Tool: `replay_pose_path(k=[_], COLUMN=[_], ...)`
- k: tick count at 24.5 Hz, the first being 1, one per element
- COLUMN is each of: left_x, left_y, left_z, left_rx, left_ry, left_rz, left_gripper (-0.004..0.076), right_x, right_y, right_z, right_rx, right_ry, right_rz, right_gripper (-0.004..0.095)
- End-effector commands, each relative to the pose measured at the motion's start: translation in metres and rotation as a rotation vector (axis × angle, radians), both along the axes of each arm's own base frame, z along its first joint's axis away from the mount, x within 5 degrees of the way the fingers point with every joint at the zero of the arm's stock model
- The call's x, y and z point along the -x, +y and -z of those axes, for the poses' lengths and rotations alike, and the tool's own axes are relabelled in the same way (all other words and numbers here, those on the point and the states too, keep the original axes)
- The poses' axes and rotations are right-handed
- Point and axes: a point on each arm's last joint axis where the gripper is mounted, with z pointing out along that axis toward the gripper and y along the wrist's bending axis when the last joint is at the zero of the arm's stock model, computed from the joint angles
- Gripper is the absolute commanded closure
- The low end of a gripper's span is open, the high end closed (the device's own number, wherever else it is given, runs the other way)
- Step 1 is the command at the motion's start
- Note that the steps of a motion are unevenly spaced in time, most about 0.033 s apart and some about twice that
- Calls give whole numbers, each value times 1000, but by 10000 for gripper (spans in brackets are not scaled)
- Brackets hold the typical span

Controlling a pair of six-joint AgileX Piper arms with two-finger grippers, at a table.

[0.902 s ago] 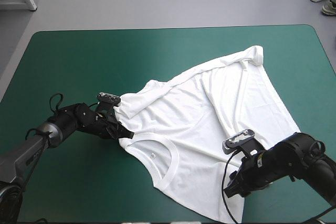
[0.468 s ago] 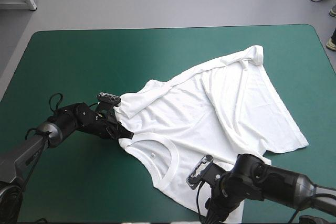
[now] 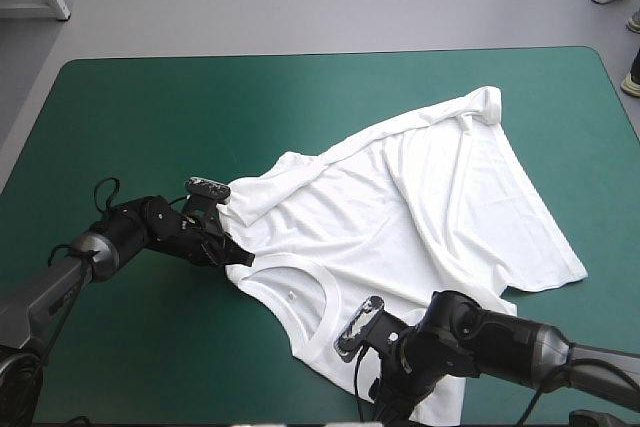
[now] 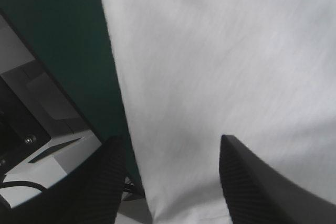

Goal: Fold the cloth

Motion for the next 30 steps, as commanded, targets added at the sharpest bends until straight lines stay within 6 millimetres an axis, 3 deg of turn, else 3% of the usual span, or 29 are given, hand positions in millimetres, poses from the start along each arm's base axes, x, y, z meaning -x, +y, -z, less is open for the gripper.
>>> replay_pose_path(k=[1,8,9,10,11,15,19,24,27,30], left_x=[-4,-4,-4,-4,-4,-4,-3,-8,-12,-17], left_y=[-1,-2,-2,-2,-2,-2,-2,-5,-7,-8], left_z=[-16,-16,-17,-17,-17,-17,-21,-53,-69,-86], left_rx=[27,38,39,39,39,39,46,86,100,114], left_ry=[-62,-63,-64,-64,-64,-64,-83,-180,-214,-257], left_rz=[-13,-22,-21,-21,-21,-20,-12,-8,4,12], left_gripper=[705,705,705,705,705,705,705,705,705,705], right_x=[-6,-13,-14,-15,-16,-23,-27,-33,-35,-36], right_y=[11,23,23,23,23,19,16,3,0,-1], right_z=[3,33,37,40,40,34,1,-57,-76,-82], right_rx=[2,96,124,142,145,161,62,-24,-46,-49], right_ry=[-18,9,13,13,2,-89,-175,-341,-387,-412], right_rz=[-26,-46,-52,-55,-58,-21,26,80,94,94], right_gripper=[399,423,506,656,867,905,905,907,907,907])
